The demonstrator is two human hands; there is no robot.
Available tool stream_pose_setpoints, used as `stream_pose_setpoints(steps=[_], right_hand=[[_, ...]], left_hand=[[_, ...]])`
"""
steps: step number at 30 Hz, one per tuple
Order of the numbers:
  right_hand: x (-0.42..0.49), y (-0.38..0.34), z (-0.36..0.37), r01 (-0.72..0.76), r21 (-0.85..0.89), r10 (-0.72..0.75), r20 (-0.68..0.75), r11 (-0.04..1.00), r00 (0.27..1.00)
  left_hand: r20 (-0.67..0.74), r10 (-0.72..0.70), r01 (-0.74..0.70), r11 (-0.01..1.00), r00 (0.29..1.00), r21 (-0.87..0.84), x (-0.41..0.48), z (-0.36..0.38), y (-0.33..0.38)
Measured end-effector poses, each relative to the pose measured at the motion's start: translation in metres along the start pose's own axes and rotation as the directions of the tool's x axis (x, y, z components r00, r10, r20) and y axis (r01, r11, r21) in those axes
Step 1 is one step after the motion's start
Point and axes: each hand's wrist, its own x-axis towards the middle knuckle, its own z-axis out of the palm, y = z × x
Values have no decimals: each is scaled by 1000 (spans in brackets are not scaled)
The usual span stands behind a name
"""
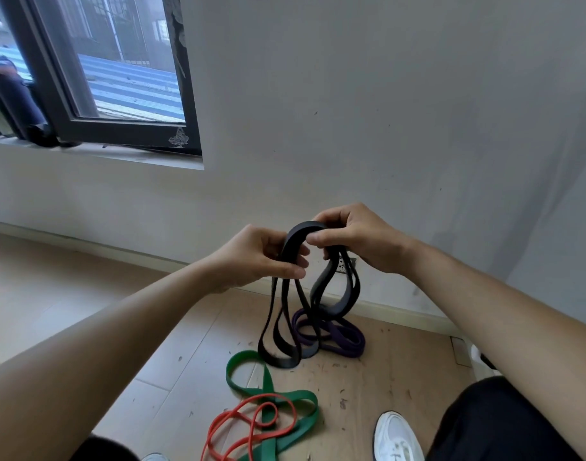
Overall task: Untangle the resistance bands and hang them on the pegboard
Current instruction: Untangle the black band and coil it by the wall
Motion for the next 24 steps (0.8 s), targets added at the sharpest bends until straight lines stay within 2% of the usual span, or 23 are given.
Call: stream_pose_setpoints(steps=[6,10,14,18,24], right_hand=[[-5,1,-10,-24,-79,21,-40,997,999],[-4,0,-12,-25,-166,18,-44,986,999],[-2,1,-10,-31,-172,20,-61,985,998],[0,1,-5,-2,-84,-4,-74,996,997],[1,0,0,70,46,-65,-119,996,991]], left_hand=[[6,69,-67,947,998,315,1,-17,3],[-33,94,-73,918,995,389,0,-23,5],[-63,80,-47,912,995,408,0,-33,7],[-52,78,-56,940,996,336,-3,-29,2],[-67,39,-38,999,997,22,2,-4,-3]])
